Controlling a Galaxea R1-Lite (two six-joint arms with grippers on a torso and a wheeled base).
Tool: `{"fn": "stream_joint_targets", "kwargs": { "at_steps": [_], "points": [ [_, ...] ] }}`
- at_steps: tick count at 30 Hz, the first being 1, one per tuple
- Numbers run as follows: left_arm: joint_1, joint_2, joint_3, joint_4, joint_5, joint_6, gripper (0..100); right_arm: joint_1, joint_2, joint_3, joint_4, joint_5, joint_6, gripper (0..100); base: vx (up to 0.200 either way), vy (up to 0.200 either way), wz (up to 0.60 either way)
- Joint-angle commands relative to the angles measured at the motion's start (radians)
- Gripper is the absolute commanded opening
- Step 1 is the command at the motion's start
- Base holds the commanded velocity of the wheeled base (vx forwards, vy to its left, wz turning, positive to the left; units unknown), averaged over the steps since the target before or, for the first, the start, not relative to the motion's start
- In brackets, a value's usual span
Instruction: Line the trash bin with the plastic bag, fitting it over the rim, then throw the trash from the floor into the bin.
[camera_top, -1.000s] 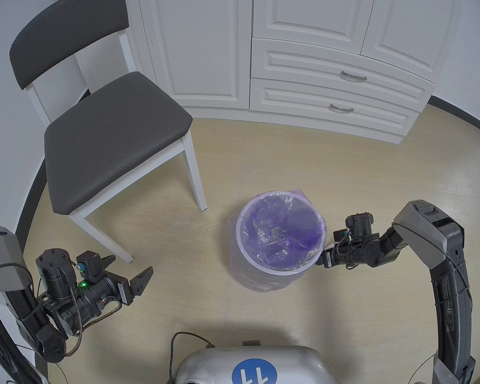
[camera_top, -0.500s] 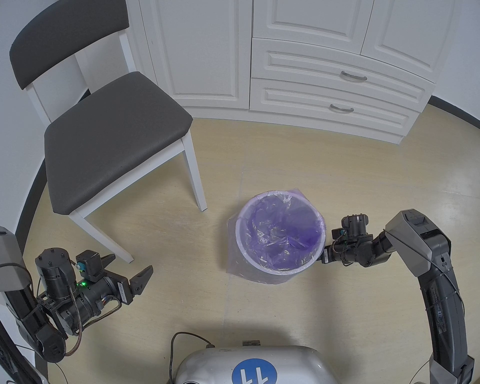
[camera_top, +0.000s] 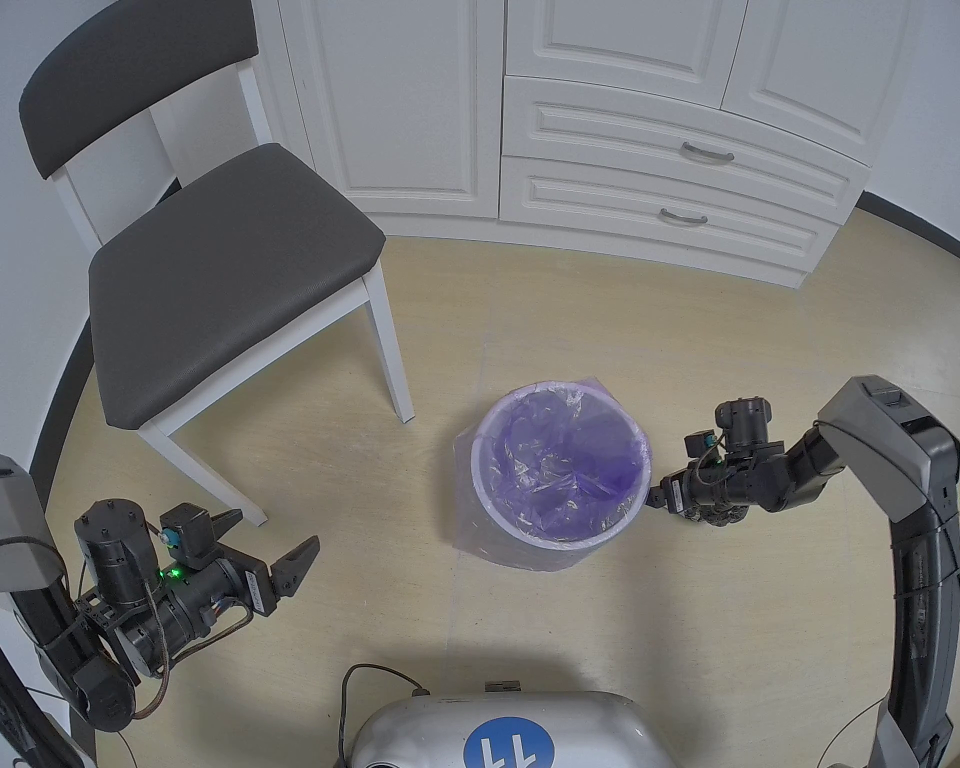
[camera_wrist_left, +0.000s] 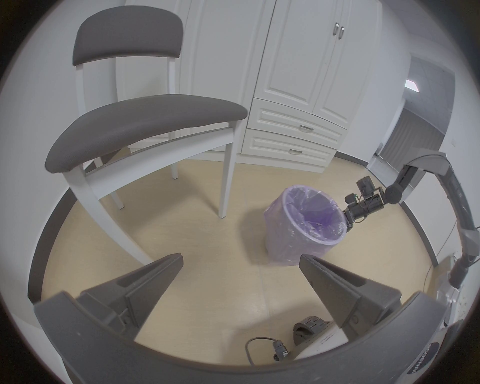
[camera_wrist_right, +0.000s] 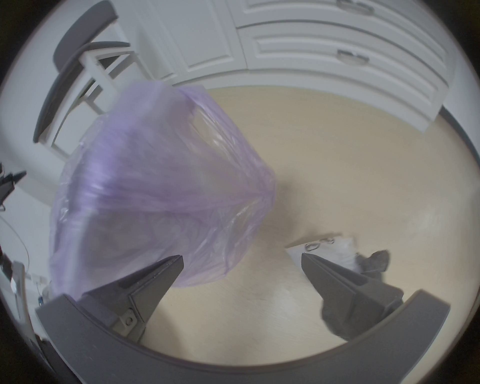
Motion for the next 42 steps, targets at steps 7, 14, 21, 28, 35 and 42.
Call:
{"fn": "stream_joint_targets", "kwargs": {
  "at_steps": [7,14,21,28,35,42],
  "points": [
    [-0.096,0.015,-0.043,0.000,0.093,0.000,100,-0.074,-0.160,0.073,-0.008,-0.042,-0.124,100,0.000,0.000,0.00],
    [-0.097,-0.002,-0.045,0.000,0.212,0.013,100,-0.025,0.093,-0.170,-0.078,-0.207,-0.028,100,0.000,0.000,0.00],
    [-0.100,-0.055,-0.037,0.001,0.235,-0.030,100,0.033,0.272,-0.356,-0.100,-0.240,0.051,100,0.000,0.000,0.00],
    [-0.100,-0.055,-0.049,0.001,0.237,-0.044,100,0.052,0.361,-0.463,-0.081,-0.292,0.054,100,0.000,0.000,0.00],
    [-0.097,-0.039,-0.066,0.003,0.237,-0.046,100,0.066,0.386,-0.465,-0.083,-0.292,0.055,100,0.000,0.000,0.00],
    [-0.137,0.035,-0.079,0.001,0.238,-0.056,100,0.049,0.301,-0.414,-0.088,-0.294,0.058,100,0.000,0.000,0.00]
  ]
}}
